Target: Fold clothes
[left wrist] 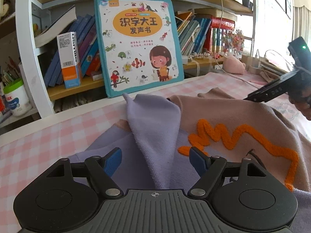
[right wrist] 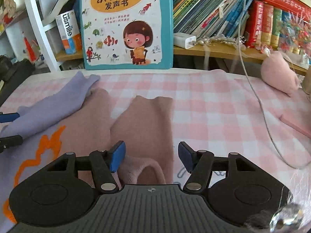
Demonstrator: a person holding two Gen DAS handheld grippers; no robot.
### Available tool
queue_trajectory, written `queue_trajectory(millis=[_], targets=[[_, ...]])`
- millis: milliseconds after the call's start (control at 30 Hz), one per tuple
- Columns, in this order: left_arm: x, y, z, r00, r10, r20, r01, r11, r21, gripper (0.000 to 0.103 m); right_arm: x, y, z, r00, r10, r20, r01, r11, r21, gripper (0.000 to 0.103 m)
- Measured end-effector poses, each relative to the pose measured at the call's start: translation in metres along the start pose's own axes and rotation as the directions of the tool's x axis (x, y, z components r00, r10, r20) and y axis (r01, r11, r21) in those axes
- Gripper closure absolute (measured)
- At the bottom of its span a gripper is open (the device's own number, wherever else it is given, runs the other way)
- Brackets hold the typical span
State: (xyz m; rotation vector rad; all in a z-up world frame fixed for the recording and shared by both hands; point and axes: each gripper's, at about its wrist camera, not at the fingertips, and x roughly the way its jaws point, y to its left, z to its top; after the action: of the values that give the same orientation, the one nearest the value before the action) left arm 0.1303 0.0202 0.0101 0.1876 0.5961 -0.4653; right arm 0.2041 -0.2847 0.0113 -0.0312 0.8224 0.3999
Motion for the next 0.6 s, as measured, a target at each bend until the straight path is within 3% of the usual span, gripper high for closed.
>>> queue_trajectory(millis=[300,433,533,600], targets=[[0.009,-0.009,-0.001,1.000,-0.015,-0.021,0.015,1.000,0.023,0.024,0.017,-0.017,0.006,1.000,-0.005,-0.023,0.007,0.998,0.060,0.057],[0.010,-0.010,-0.002,1.000,-0.013,-0.028,0.014,1.000,0.026,0.024,0.018,-0.007,0.006,0.999,-0.002,-0.033,0.001,1.000,-0.006,0.077],[0.010,-0.010,-0.002,0.999,-0.013,-0.030,0.014,1.000,0.025,0.024,0.015,-0.003,0.006,1.000,-0.004,-0.030,0.003,0.999,-0.041,0.098],[0.009,-0.010,-0.002,1.000,-0.014,-0.027,0.015,1.000,0.027,0.024,0.008,-0.004,0.006,1.000,-0.006,-0.012,0.005,0.999,-0.035,0.098]])
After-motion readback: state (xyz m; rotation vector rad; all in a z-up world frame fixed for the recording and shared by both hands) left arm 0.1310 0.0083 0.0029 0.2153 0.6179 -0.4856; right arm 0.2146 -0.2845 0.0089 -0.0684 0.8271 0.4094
